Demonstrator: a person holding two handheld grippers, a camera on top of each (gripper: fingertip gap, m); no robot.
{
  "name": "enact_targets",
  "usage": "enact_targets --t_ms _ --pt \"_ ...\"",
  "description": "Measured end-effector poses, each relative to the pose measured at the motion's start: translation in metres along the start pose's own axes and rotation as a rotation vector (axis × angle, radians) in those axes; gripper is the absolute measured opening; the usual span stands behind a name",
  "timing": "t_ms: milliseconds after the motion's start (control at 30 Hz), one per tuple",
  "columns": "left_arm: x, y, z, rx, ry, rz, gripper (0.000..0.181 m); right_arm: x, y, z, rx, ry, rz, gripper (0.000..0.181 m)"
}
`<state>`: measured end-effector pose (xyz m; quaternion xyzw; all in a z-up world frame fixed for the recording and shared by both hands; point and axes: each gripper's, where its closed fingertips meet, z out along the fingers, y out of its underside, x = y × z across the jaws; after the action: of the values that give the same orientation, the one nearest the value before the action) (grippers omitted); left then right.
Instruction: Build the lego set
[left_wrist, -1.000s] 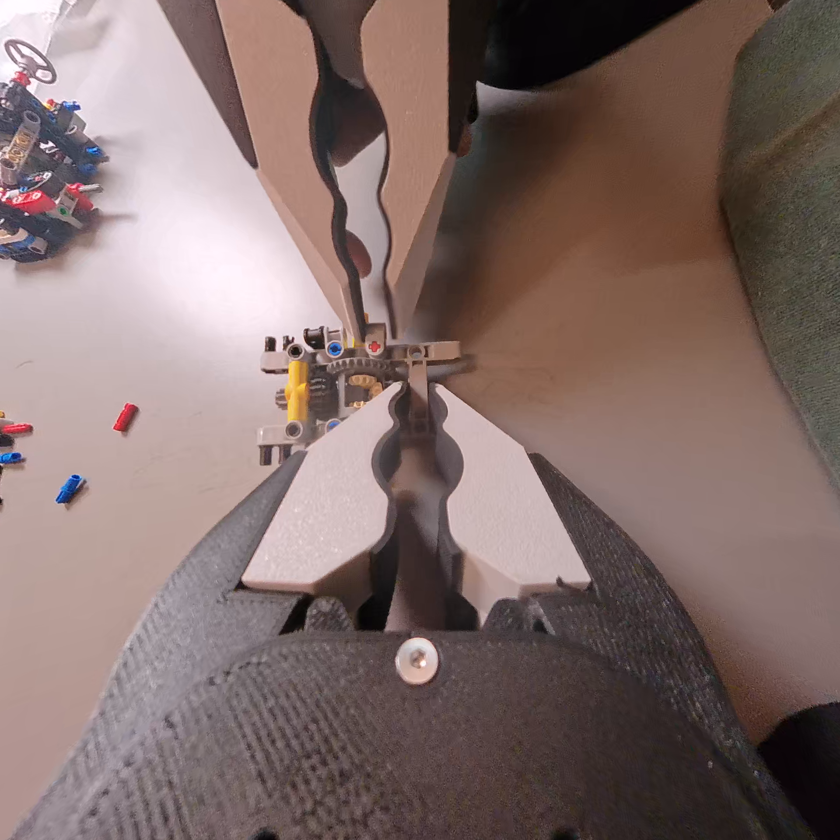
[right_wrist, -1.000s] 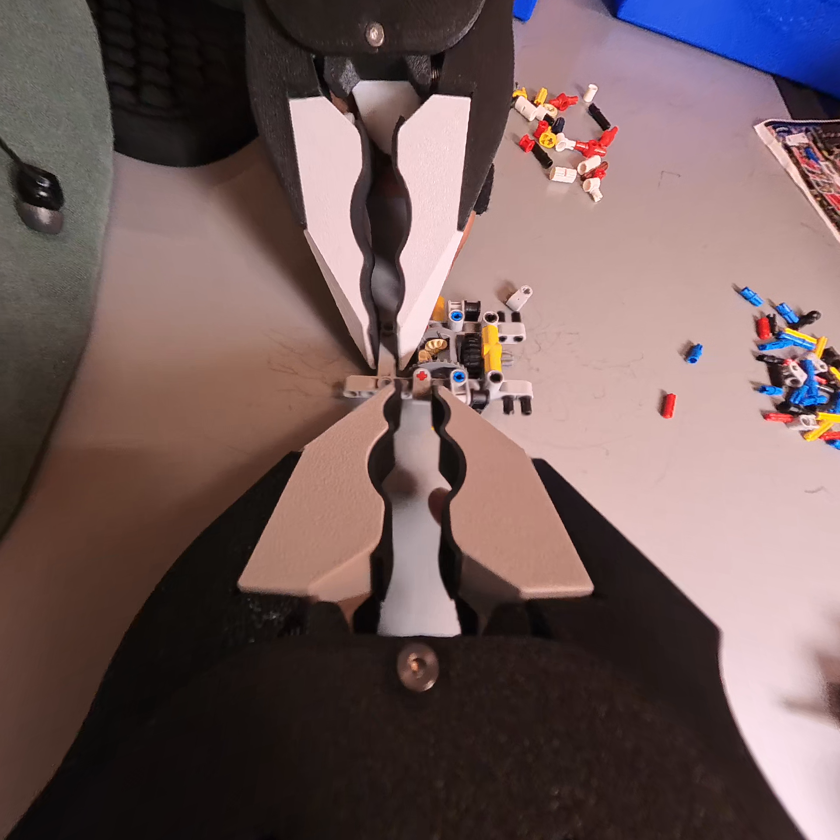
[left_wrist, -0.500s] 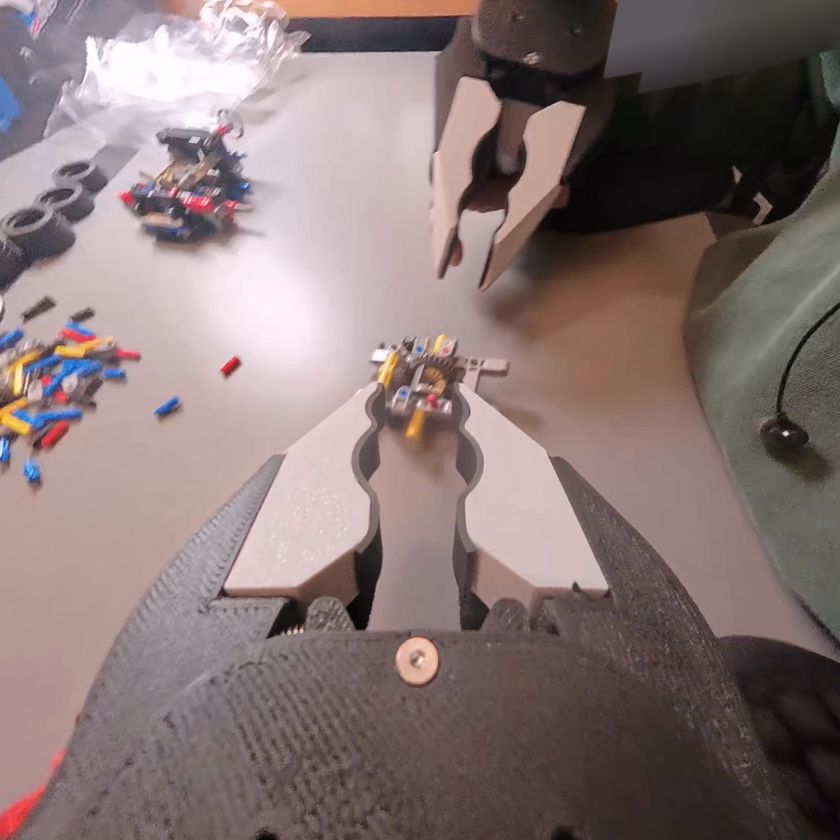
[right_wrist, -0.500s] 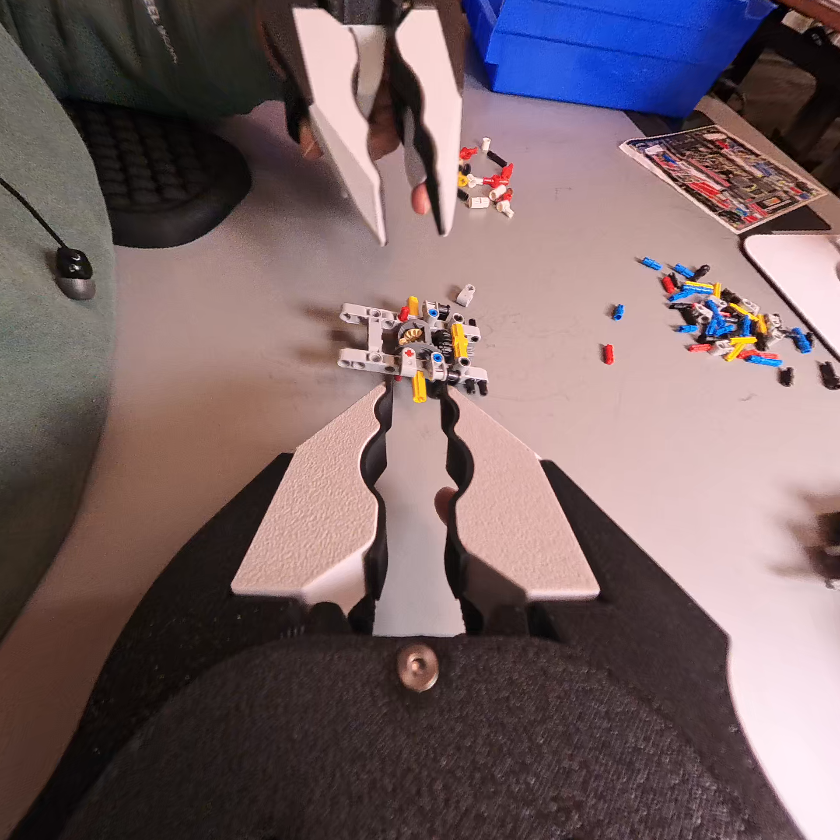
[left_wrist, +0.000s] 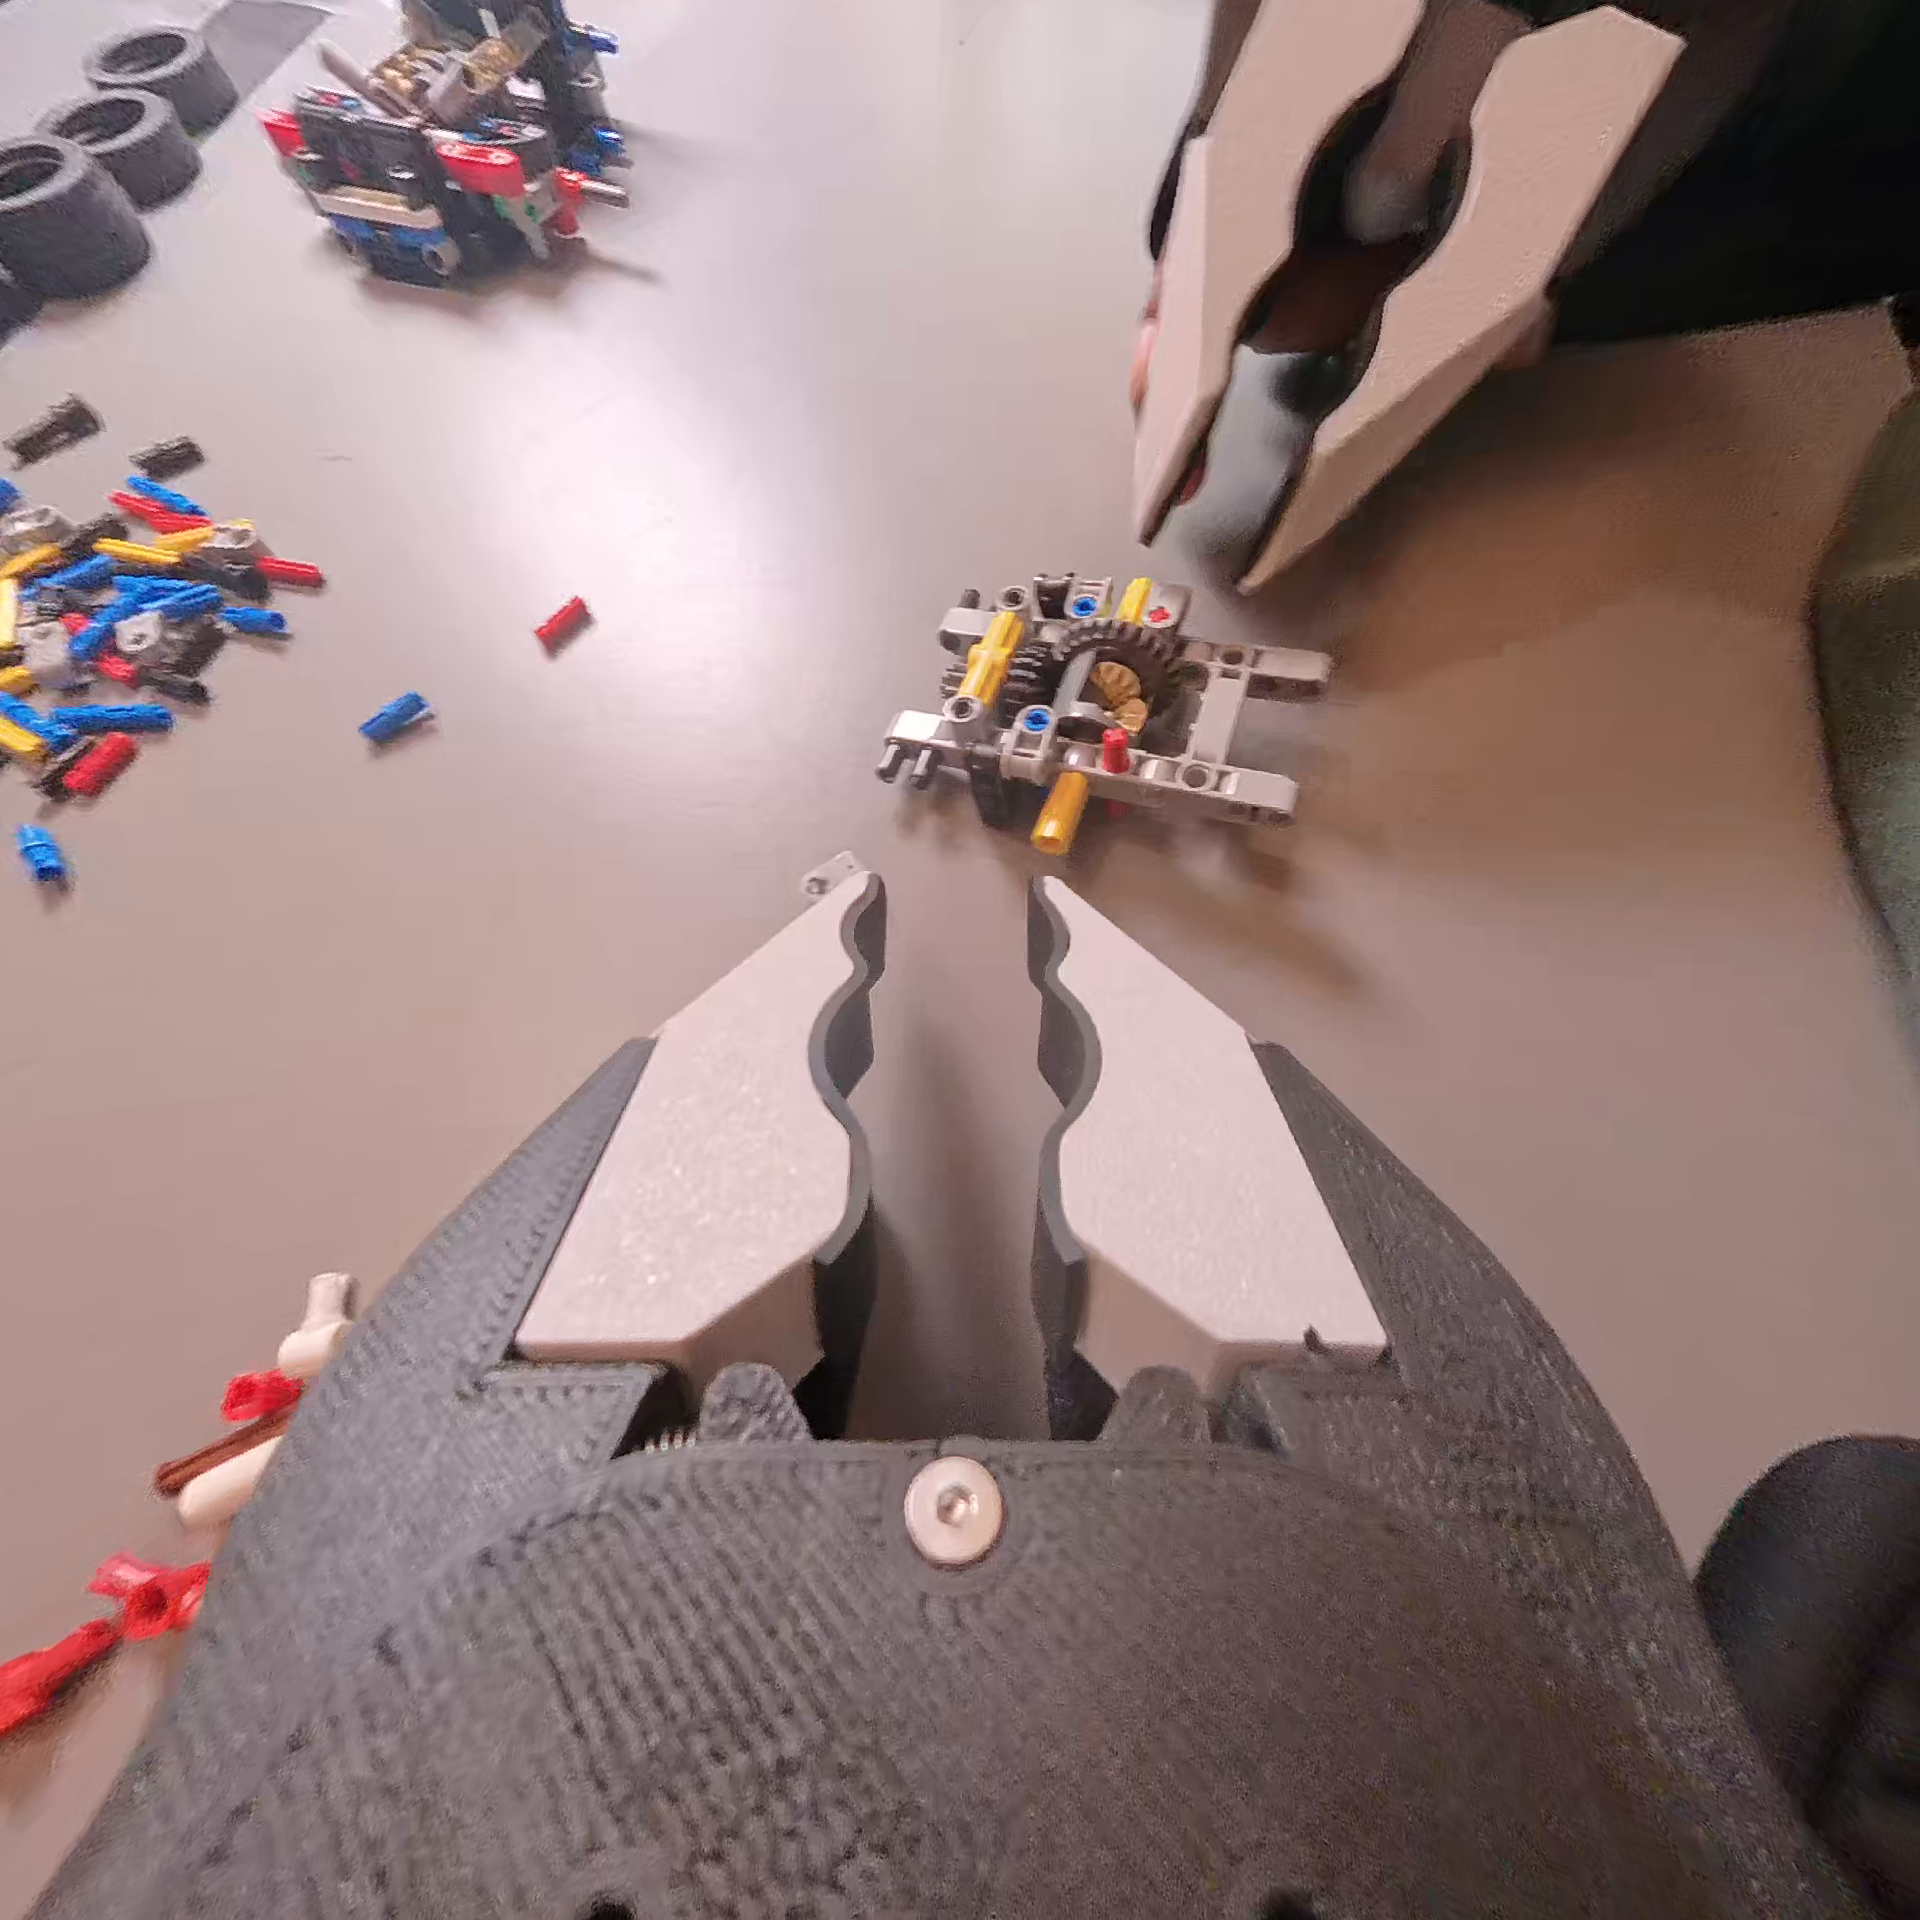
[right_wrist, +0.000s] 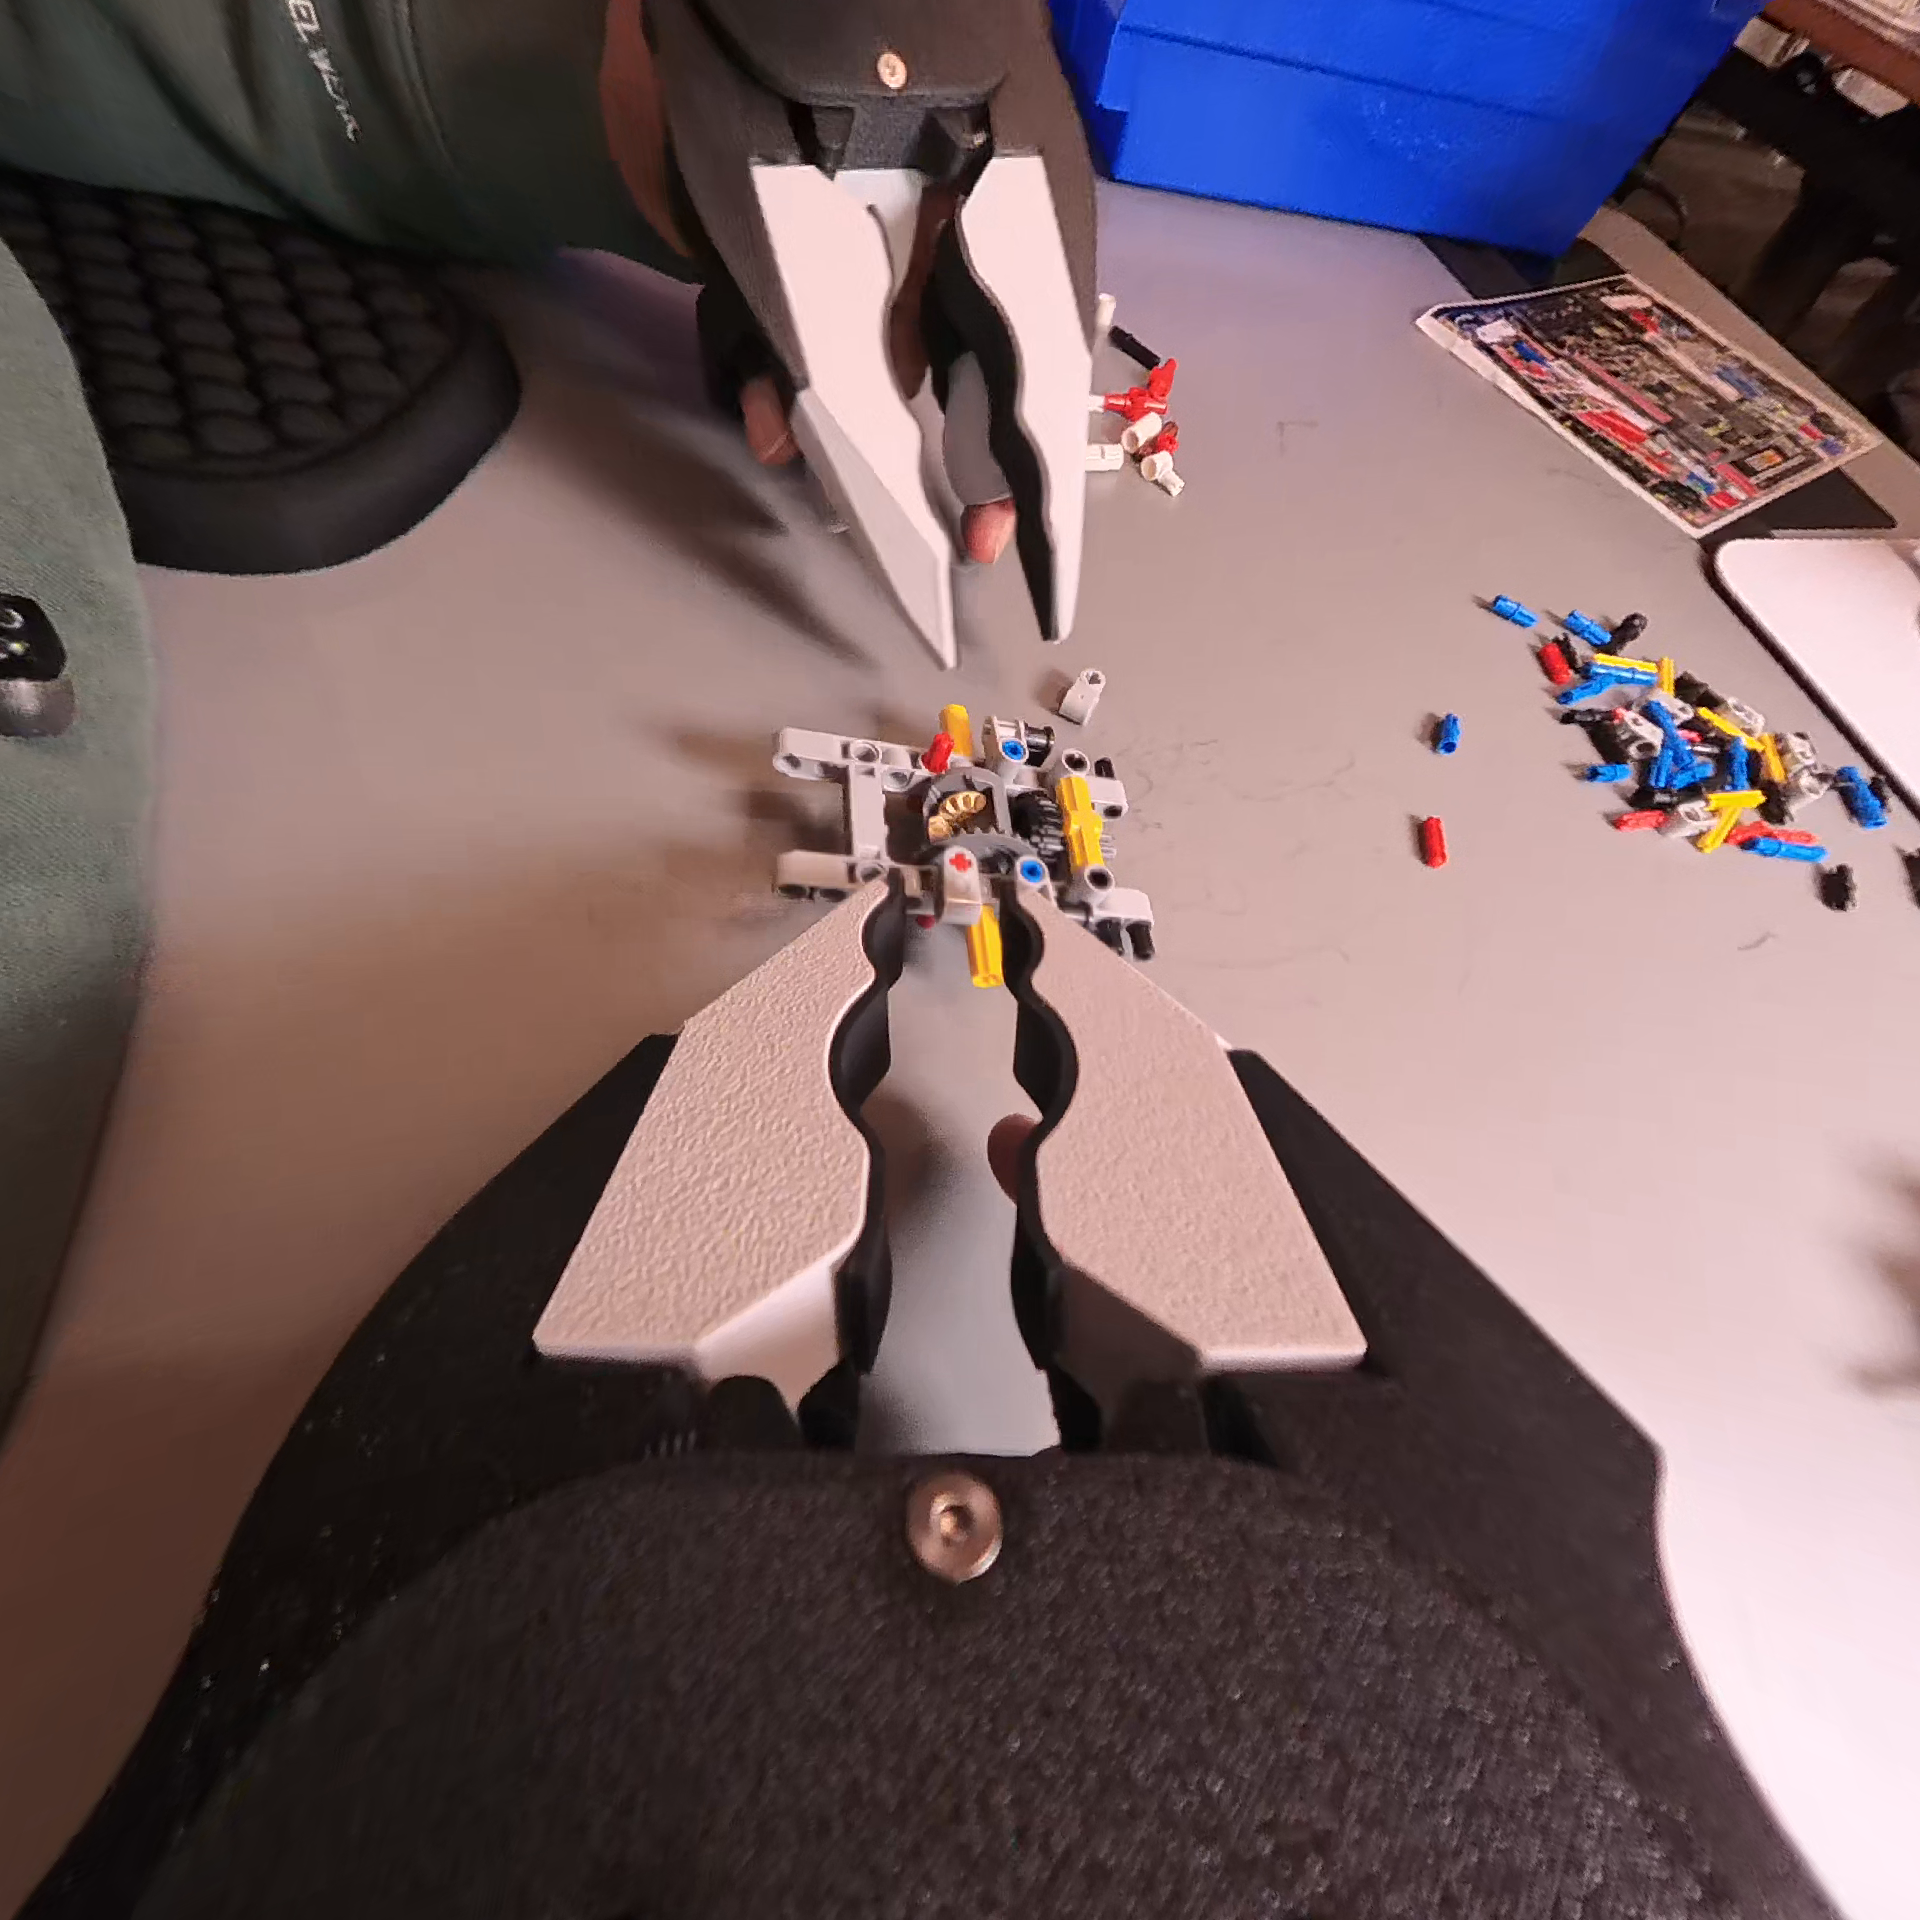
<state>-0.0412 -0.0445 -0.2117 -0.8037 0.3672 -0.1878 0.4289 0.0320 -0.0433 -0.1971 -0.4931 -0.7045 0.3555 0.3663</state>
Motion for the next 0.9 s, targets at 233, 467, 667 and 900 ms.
enact_targets --t_ms 233,467,667,900 --pt "-0.027 0.003 0.006 -0.059 -0.102 0.033 0.028 0.002 -0.002 0.001 0.011 0.005 0.010 0.015" --pt "-0.023 0.006 0.013 -0.105 -0.072 0.083 0.006 -0.012 -0.007 0.002 0.020 -0.031 -0.024 0.015" --pt "-0.008 0.010 0.007 -0.138 -0.046 0.090 0.004 -0.029 -0.008 0.009 0.003 -0.063 -0.097 0.016" --pt "0.026 0.008 -0.007 -0.081 0.153 0.009 0.013 -0.020 0.004 0.011 -0.086 0.006 -0.190 0.012"
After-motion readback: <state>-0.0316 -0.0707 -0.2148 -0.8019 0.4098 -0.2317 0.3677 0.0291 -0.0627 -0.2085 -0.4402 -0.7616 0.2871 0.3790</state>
